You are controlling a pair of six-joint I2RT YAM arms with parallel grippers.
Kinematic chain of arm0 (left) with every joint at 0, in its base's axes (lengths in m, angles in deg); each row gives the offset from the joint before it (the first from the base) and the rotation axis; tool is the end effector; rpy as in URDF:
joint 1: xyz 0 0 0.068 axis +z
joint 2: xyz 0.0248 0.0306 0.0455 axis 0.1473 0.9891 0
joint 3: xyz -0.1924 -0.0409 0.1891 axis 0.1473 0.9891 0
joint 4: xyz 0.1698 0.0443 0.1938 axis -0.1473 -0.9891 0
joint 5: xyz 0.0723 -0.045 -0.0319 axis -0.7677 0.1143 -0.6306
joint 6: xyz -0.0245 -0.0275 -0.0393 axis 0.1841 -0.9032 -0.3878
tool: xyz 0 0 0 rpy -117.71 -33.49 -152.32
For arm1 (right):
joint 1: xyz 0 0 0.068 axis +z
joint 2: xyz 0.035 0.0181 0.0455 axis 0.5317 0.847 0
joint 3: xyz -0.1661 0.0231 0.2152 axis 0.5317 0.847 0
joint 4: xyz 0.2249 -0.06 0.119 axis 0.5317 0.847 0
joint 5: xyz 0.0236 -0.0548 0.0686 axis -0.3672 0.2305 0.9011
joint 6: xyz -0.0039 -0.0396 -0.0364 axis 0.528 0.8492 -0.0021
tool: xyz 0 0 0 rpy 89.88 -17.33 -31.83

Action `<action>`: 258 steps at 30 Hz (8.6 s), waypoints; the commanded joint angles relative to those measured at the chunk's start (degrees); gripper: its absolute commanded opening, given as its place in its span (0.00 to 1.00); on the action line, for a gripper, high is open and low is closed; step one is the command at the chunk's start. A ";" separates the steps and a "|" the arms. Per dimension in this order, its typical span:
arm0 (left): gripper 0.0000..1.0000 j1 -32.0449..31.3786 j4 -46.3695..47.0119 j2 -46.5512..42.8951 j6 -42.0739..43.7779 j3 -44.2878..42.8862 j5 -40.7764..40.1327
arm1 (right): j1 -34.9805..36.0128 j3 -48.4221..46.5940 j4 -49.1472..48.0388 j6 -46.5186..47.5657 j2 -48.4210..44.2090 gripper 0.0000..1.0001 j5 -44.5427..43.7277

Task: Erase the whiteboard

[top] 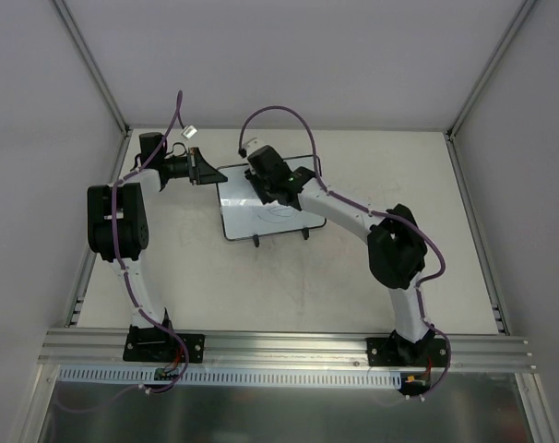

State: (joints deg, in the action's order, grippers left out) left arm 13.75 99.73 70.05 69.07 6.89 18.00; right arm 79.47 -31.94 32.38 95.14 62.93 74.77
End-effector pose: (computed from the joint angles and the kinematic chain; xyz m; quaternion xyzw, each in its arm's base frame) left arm 0.4334 0.0052 0.1995 0.2268 0.7053 -0.5587 0.3727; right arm 0.3317 0.3467 0.2689 -0.4012 0.7964 0.0154 0.4522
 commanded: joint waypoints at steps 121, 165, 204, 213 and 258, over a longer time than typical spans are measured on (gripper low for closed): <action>0.00 -1.06 0.01 -2.85 6.74 -0.83 -0.32 | 0.20 32.89 -18.79 -7.34 -13.18 0.00 -11.05; 0.00 -1.15 -0.34 -2.85 6.92 -1.09 -0.32 | -11.05 24.72 -15.98 -3.74 -17.93 0.01 -5.61; 0.02 -0.71 -0.43 -3.02 7.10 -1.09 0.64 | -2.44 60.93 1.86 -24.92 -41.49 0.07 -1.39; 0.10 -0.45 -0.43 -2.94 7.18 -1.00 1.17 | -1.83 61.29 1.86 -25.19 -39.73 0.32 -2.00; 0.99 1.58 2.12 -7.23 5.08 5.84 -7.17 | -1.03 61.02 1.95 -22.82 -51.41 0.99 -2.09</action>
State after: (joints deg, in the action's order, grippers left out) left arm 14.60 99.07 67.77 74.35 10.59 12.75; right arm 78.14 29.06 33.80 71.00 14.99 72.67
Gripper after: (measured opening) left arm 0.990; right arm 0.987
